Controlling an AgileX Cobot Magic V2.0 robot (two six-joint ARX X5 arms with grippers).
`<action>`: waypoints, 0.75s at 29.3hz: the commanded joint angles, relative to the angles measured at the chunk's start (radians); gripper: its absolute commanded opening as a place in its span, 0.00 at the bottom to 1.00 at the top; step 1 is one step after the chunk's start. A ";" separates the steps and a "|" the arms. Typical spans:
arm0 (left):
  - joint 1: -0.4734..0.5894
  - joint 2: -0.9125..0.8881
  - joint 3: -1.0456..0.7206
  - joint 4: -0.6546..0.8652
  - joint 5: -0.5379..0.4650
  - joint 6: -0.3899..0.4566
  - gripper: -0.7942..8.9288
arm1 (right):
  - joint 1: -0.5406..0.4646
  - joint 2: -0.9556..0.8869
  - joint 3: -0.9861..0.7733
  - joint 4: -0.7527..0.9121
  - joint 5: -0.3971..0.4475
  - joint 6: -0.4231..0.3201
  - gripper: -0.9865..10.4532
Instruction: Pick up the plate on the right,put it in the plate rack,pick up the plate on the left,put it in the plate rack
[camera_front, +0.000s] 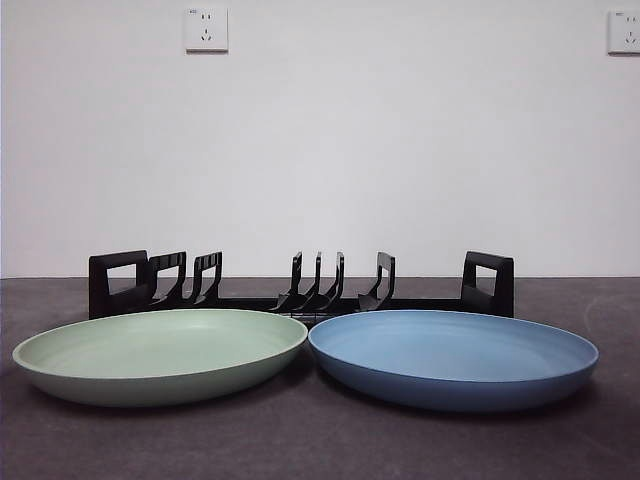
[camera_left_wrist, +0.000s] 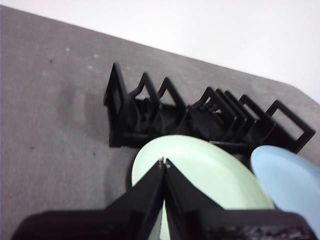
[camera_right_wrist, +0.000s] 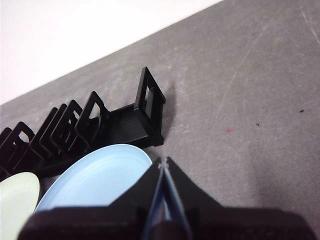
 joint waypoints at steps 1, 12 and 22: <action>0.002 0.039 0.045 -0.006 0.000 -0.006 0.08 | 0.000 0.076 0.055 0.001 -0.005 -0.011 0.08; 0.002 0.378 0.275 -0.016 0.018 0.093 0.08 | 0.000 0.504 0.321 -0.049 -0.075 -0.106 0.08; -0.003 0.880 0.552 -0.026 0.265 0.151 0.15 | 0.000 0.981 0.542 -0.188 -0.331 -0.241 0.16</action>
